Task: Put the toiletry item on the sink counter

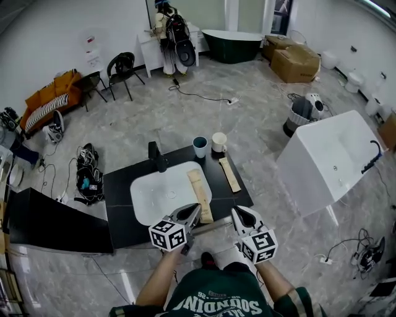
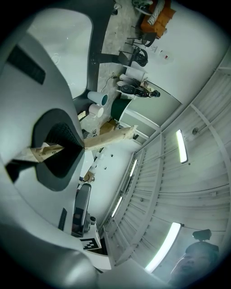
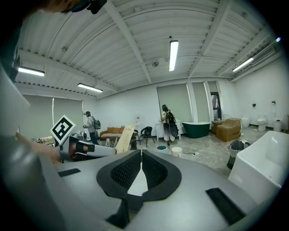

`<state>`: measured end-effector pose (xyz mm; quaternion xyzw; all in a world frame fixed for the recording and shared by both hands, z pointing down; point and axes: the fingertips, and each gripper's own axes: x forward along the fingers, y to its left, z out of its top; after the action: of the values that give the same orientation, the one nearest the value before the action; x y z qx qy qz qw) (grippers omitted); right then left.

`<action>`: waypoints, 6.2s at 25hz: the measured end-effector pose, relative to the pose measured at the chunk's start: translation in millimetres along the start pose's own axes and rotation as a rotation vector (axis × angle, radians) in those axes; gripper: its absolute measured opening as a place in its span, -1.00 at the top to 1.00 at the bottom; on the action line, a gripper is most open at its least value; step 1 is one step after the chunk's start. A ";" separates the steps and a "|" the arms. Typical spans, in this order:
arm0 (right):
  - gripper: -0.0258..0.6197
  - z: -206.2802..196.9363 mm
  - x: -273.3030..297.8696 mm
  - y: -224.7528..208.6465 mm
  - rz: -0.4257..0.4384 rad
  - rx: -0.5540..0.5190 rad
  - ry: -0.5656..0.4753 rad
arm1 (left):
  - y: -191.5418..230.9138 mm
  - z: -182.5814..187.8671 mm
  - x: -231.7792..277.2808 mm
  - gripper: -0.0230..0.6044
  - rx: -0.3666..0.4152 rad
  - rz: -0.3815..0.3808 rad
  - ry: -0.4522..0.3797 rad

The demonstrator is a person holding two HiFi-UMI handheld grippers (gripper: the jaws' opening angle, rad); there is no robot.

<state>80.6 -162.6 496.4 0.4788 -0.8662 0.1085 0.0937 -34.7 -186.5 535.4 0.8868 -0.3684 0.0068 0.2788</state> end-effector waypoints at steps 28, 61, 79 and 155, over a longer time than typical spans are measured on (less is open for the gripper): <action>0.79 2.7 108.5 -85.8 0.141 0.009 0.067 | 70.2 16.9 103.9 0.89 -0.075 0.132 0.017; 0.79 -46.0 145.9 -171.6 0.147 0.090 0.188 | 142.2 -70.9 223.6 0.89 -0.210 0.214 0.235; 0.79 -72.1 151.4 -190.5 0.135 0.126 0.256 | 191.3 -130.6 259.0 0.89 -0.310 0.292 0.356; 0.79 -7.8 100.6 0.0 0.218 -0.022 0.072 | 105.9 -35.1 16.2 0.89 0.060 0.307 0.074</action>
<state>28.4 -241.9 530.8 0.3766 -0.9102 0.1257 0.1177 -85.7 -240.2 620.4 0.8271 -0.4889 0.0929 0.2614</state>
